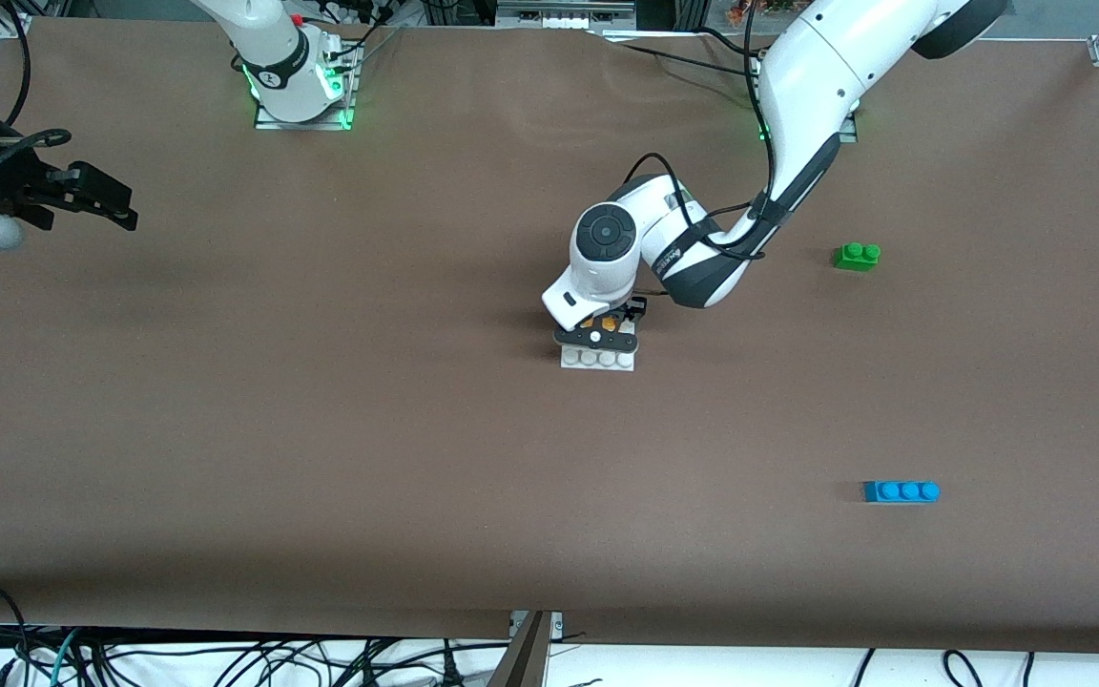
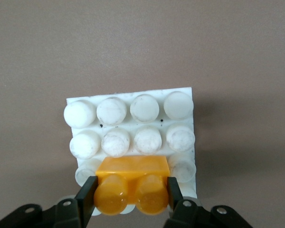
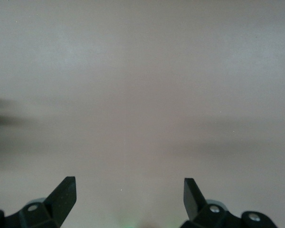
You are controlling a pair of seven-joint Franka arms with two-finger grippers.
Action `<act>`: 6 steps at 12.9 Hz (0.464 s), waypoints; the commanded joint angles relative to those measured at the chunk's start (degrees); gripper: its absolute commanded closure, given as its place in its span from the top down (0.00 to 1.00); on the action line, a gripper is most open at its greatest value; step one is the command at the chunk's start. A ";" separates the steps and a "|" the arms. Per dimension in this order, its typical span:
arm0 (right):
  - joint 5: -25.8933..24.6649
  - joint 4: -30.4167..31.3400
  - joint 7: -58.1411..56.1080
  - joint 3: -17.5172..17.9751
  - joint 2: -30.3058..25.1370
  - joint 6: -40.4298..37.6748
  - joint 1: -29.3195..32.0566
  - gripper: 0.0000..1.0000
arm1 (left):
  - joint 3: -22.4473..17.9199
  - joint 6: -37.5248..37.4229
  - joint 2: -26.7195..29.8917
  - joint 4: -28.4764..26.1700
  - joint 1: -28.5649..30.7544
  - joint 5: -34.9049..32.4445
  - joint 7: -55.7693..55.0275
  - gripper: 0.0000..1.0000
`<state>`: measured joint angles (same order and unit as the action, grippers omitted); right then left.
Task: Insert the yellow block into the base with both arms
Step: 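Press the yellow block down onto the base plate studs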
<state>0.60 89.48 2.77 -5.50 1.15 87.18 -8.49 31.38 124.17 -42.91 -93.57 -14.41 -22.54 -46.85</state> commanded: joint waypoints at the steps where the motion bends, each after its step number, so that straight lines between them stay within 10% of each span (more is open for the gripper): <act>1: -0.34 -1.23 0.74 0.14 0.43 -0.25 0.14 1.00 | -0.27 -0.33 -0.59 0.67 -0.62 -1.72 0.26 0.20; 4: -0.34 -1.15 0.74 0.14 0.43 -0.25 0.23 1.00 | -0.27 -0.33 -0.59 0.59 -0.62 -1.72 0.18 0.26; 5: -0.34 -1.23 0.74 0.14 0.43 -0.25 0.23 1.00 | -0.27 -0.33 -0.59 0.59 -0.62 -1.72 0.00 0.43; 6: -0.34 -1.23 0.74 0.14 0.43 -0.25 0.23 1.00 | -0.27 -0.42 -0.59 0.59 -0.62 -1.72 -1.04 0.99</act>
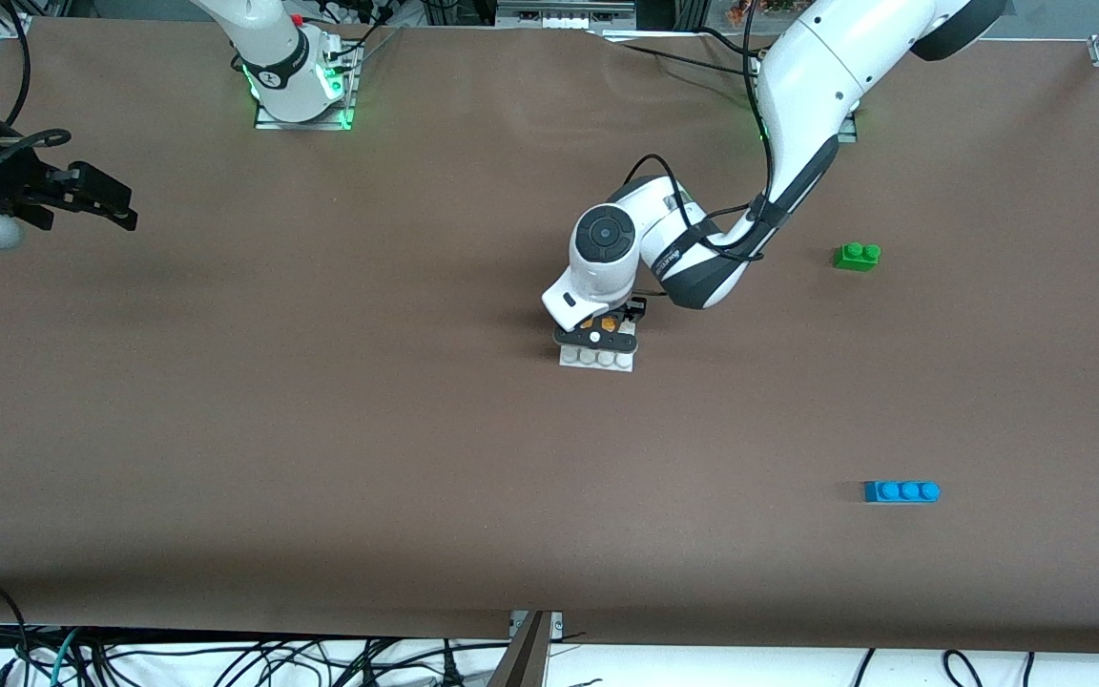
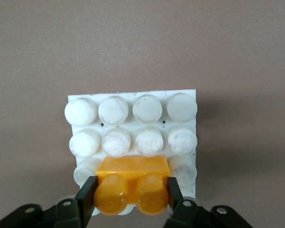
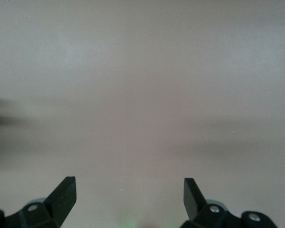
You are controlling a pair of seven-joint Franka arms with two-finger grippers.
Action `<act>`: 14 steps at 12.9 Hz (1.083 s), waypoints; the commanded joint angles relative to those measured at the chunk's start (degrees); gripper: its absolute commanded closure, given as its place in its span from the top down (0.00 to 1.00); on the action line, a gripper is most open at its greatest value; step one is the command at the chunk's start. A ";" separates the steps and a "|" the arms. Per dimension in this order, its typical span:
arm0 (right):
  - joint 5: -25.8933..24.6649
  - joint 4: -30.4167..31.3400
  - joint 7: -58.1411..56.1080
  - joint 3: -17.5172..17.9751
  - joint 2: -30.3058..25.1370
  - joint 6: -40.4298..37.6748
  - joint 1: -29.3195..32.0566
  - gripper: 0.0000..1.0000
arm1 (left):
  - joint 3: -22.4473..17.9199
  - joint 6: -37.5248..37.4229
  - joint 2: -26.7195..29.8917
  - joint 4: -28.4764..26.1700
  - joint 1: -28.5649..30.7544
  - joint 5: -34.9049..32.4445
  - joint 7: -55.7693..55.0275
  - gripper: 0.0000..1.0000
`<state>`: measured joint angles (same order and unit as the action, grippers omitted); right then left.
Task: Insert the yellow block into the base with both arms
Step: 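Press the yellow block down onto the base plate studs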
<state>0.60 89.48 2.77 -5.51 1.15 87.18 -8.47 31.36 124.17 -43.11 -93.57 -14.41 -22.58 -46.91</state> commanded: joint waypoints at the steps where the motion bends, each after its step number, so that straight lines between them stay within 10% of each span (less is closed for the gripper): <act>1: -0.34 -1.15 0.74 0.15 0.43 -0.26 0.21 1.00 | -0.16 -0.59 -0.31 0.67 -0.62 -1.59 -1.51 1.00; 14: -0.25 -1.23 0.74 0.15 0.43 -0.26 0.21 1.00 | 1.34 -23.41 13.75 9.78 7.28 7.97 5.84 1.00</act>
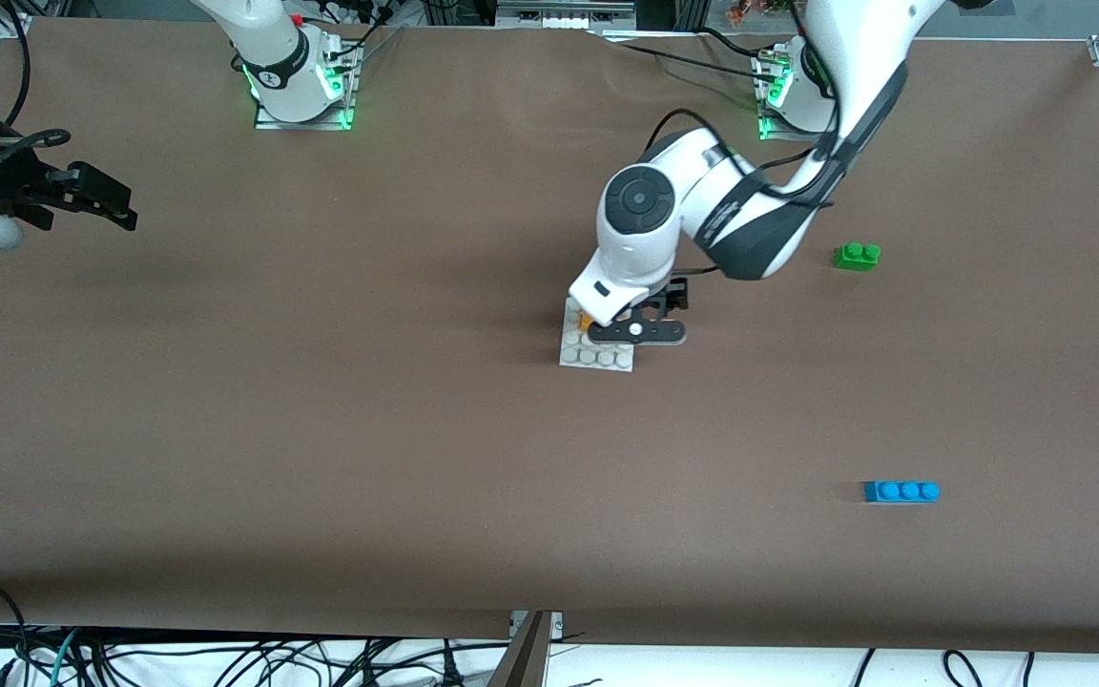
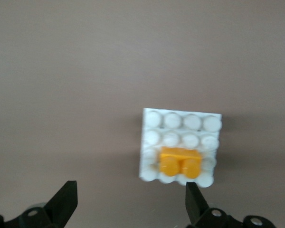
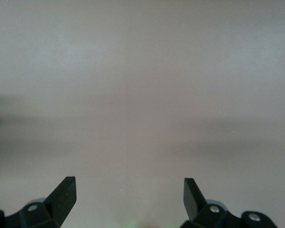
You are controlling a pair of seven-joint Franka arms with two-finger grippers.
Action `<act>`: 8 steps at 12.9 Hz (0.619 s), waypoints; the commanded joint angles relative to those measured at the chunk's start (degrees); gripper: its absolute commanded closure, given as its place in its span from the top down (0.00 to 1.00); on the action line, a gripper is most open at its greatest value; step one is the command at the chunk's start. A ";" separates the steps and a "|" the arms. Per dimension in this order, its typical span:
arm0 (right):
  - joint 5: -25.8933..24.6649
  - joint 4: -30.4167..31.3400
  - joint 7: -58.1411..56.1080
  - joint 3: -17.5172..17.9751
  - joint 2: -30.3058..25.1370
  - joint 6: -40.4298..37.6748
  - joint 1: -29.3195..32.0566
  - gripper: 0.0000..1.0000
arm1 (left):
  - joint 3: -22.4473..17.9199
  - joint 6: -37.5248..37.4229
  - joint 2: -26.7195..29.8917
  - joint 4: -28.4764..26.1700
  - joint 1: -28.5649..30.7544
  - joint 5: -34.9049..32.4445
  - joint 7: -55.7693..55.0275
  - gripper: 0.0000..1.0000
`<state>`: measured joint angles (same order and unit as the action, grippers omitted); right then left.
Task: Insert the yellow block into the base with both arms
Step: 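Open the left gripper and withdraw it from the base plate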
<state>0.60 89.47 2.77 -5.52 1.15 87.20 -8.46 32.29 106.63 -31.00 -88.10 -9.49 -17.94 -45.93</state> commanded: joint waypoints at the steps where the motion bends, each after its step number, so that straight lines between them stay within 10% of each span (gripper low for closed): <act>1: -0.25 -1.23 0.83 0.16 0.43 -0.28 0.20 1.00 | 0.23 -9.21 2.25 7.39 3.59 4.65 6.89 1.00; 6: -0.16 -1.23 0.83 0.16 0.43 -0.28 -0.07 1.00 | 0.32 -16.18 8.05 13.48 15.35 8.51 23.66 1.00; 8: -0.08 -1.23 0.83 0.16 0.43 -0.28 -0.07 1.00 | -8.06 -16.89 13.91 12.00 14.95 12.47 32.88 1.00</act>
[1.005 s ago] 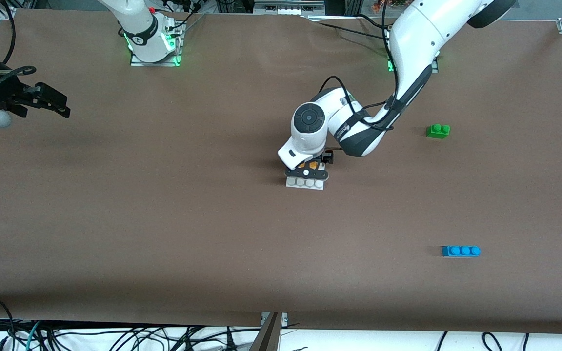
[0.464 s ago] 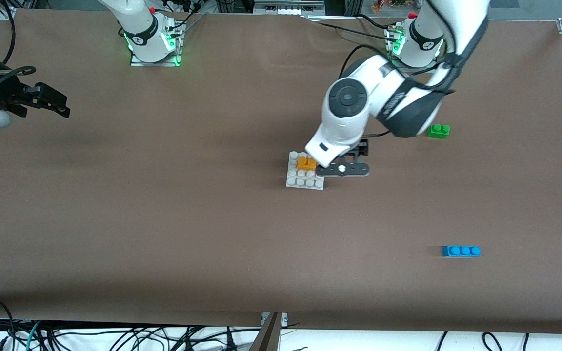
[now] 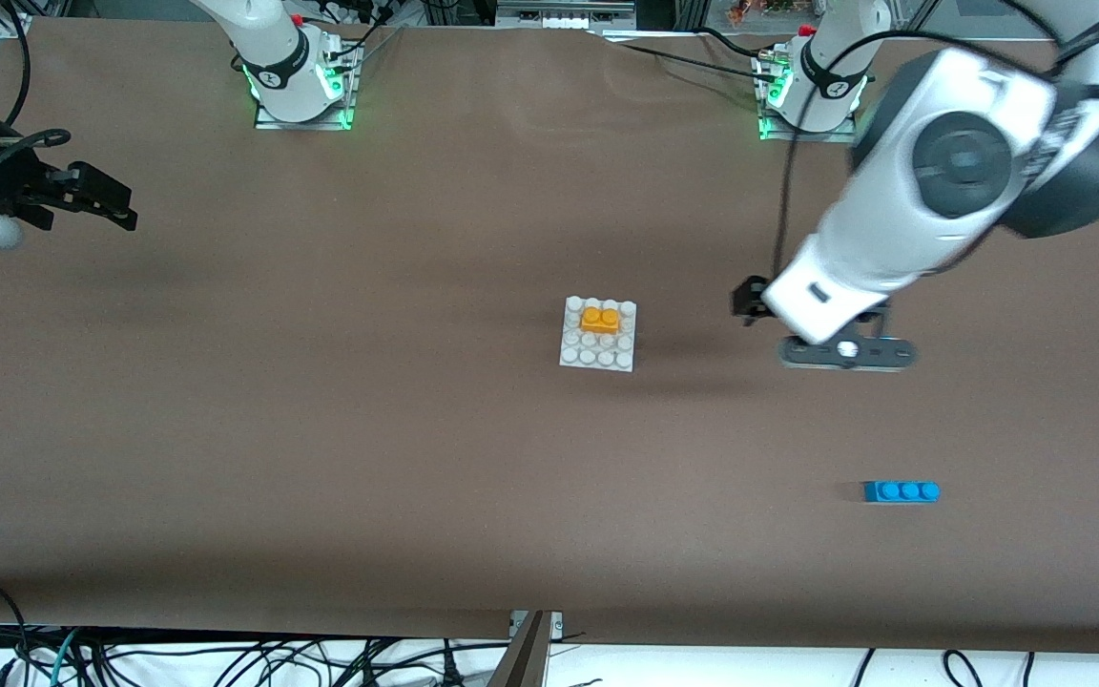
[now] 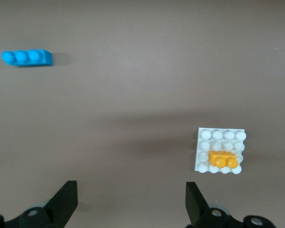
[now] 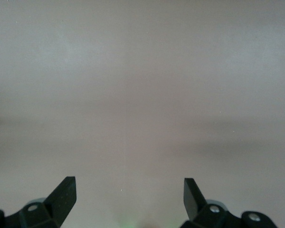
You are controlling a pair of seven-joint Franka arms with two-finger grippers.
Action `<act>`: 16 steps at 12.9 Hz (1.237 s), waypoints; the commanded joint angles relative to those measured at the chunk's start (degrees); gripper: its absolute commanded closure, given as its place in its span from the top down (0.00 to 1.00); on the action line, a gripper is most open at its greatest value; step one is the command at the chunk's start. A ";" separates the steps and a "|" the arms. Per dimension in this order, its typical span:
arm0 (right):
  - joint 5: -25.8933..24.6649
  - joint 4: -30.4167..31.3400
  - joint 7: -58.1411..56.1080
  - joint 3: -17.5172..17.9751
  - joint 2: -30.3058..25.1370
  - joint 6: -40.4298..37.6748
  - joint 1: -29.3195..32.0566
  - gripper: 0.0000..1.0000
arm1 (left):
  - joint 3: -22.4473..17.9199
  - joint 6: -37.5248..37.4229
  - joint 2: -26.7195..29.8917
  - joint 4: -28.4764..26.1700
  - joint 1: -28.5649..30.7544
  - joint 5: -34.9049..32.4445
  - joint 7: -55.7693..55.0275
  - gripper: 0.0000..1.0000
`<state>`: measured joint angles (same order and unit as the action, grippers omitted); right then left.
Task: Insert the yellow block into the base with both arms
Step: 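Open the left gripper and withdraw it from the base plate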
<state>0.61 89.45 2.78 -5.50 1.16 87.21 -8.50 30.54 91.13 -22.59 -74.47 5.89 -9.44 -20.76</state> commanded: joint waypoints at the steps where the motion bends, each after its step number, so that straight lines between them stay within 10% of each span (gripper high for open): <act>1: -0.08 -1.21 0.82 0.14 0.43 -0.29 -0.12 1.00 | -12.20 -2.00 8.24 -3.56 -3.40 5.73 11.15 1.00; 5: -0.08 -1.21 0.82 0.14 0.43 -0.29 -0.29 1.00 | -26.65 1.32 18.53 -14.97 -7.72 8.56 17.95 1.00; 16: -0.17 -1.21 0.82 0.14 0.43 -0.20 -0.38 1.00 | -27.73 3.09 22.68 -22.04 -6.59 10.93 18.65 1.00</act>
<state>0.61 89.44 2.78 -5.41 1.16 87.23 -8.63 3.43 94.65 -1.48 -95.30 -0.43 0.03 -3.56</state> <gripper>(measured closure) 0.000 0.000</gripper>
